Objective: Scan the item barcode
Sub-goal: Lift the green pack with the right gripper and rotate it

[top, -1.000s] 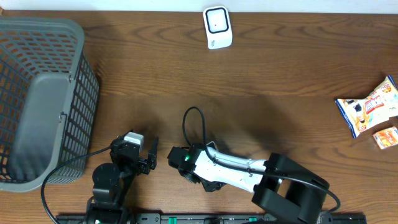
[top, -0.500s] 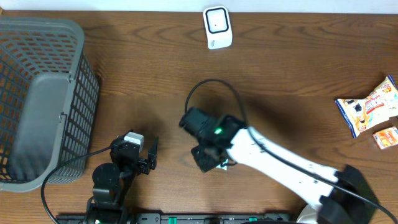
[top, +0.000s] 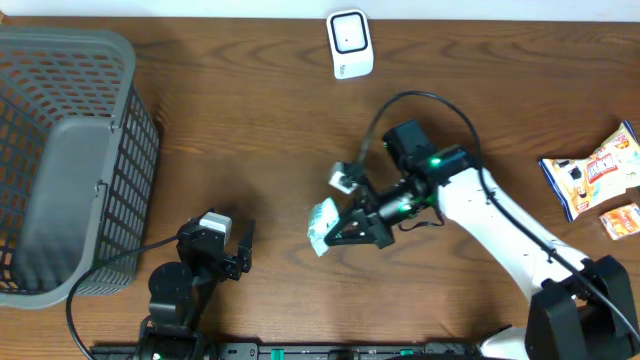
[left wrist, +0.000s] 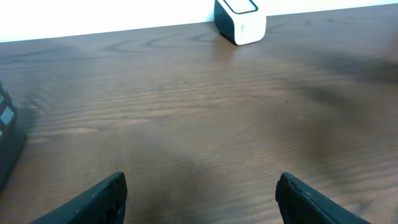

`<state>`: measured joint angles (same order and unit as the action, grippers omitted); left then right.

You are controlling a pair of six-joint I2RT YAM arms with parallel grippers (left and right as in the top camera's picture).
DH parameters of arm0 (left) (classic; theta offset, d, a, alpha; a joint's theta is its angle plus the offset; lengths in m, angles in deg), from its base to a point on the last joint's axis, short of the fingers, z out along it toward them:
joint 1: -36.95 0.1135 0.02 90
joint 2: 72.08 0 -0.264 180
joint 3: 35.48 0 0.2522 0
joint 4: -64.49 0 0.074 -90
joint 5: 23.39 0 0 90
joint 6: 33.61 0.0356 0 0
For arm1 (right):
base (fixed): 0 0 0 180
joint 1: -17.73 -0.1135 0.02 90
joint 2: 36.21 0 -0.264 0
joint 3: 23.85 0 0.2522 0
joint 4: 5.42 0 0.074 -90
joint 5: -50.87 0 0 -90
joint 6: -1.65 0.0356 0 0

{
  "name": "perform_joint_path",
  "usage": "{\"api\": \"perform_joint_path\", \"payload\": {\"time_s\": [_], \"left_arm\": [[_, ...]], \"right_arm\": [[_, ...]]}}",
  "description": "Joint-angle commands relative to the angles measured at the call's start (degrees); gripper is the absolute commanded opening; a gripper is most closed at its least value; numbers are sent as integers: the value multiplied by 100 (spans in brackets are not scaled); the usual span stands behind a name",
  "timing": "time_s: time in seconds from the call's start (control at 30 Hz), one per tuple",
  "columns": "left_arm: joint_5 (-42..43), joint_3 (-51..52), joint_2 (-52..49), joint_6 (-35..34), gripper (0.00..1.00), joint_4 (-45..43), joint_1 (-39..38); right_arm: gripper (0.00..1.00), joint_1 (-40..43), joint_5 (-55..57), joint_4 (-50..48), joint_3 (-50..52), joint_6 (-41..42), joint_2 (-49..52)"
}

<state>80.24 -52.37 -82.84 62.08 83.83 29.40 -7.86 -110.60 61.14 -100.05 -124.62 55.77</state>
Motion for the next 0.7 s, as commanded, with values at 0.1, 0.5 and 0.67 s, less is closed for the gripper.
{"api": "perform_joint_path", "payload": {"time_s": [0.1,0.5,0.67], "left_arm": [[92,105,26,-87,77,144,26],[92,105,26,-87,77,144,26],[92,105,26,-87,77,144,24]], "right_arm": [[1,417,-1803,-935,387,-2446,-9],[1,514,-1808,-2675,402,-2435,-48],[1,487,-1805,-2660,400,-2271,-234]]}}
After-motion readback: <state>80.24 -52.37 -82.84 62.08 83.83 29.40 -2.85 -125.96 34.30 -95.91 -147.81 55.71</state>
